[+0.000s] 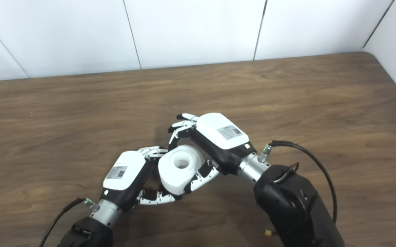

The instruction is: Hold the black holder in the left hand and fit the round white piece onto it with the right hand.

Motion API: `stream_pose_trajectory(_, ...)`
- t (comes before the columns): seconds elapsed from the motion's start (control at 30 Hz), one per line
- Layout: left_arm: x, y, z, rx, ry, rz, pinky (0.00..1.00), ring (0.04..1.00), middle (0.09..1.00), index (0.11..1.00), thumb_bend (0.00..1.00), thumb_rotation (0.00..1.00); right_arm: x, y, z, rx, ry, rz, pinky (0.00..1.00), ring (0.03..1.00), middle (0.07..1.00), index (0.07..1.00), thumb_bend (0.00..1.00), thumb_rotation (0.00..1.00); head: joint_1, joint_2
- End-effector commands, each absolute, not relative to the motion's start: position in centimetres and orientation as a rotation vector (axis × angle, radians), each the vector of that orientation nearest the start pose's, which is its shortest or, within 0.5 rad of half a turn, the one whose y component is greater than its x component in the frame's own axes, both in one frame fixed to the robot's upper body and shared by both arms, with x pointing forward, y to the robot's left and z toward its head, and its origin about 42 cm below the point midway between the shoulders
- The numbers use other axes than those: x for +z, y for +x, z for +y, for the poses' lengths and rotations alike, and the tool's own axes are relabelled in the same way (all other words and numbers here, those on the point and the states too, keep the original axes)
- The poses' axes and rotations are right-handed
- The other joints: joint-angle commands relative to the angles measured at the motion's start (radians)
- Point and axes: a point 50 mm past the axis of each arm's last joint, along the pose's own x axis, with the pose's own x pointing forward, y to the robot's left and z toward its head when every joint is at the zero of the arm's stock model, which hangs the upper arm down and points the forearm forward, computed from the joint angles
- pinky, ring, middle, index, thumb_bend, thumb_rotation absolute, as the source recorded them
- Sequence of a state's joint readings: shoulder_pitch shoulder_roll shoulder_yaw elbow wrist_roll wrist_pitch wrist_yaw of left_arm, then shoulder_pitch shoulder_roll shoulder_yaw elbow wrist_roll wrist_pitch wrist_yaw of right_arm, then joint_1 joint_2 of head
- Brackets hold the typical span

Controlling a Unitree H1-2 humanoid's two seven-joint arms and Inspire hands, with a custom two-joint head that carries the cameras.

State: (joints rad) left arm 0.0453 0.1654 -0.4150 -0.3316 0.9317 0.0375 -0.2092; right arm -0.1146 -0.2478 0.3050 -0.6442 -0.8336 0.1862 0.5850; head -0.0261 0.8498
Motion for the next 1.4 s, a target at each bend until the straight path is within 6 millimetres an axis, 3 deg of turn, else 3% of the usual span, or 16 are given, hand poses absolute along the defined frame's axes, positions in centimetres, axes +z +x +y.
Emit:
stream_pose_trajectory(0.0,15.54,23.66,14.14,-0.443,1.058,-0.303,0.84,0.844,0.775,0.487,0.52,0.06,25.68,25.16,-16.81,0.493,-1.101,-0.428,0.85,0.920,0.808,0.482,0.52,0.14,0.000,0.001)
stream_pose_trajectory(0.93,15.67,23.71,14.04,-0.443,1.056,-0.305,0.84,0.841,0.774,0.486,0.52,0.06,25.42,25.29,-16.88,0.535,-1.130,-0.409,0.85,0.906,0.807,0.492,0.52,0.15,-0.003,0.008)
stream_pose_trajectory(0.97,15.68,23.72,14.03,-0.443,1.059,-0.305,0.84,0.841,0.774,0.486,0.52,0.06,25.46,25.28,-16.87,0.536,-1.134,-0.409,0.85,0.904,0.808,0.566,0.73,0.20,-0.003,0.008)
stream_pose_trajectory(1.0,15.68,23.73,14.02,-0.444,1.061,-0.305,0.84,0.841,0.775,0.486,0.52,0.06,25.51,25.27,-16.87,0.538,-1.139,-0.410,0.84,0.907,0.818,0.652,0.86,0.25,-0.003,0.008)
stream_pose_trajectory(1.03,15.69,23.73,14.01,-0.445,1.063,-0.305,0.84,0.841,0.775,0.486,0.52,0.06,25.58,25.23,-16.85,0.540,-1.143,-0.409,0.85,0.911,0.826,0.701,0.91,0.27,-0.003,0.008)
stream_pose_trajectory(1.17,15.71,23.74,14.01,-0.450,1.059,-0.303,0.84,0.843,0.775,0.487,0.52,0.06,25.79,25.07,-16.73,0.538,-1.149,-0.415,0.88,0.941,0.869,0.816,0.97,0.30,-0.003,0.007)
stream_pose_trajectory(1.37,15.65,23.75,14.03,-0.449,1.058,-0.306,0.84,0.841,0.775,0.487,0.52,0.06,25.89,24.89,-16.61,0.528,-1.141,-0.425,0.89,0.975,0.922,0.854,0.98,0.29,-0.003,0.004)
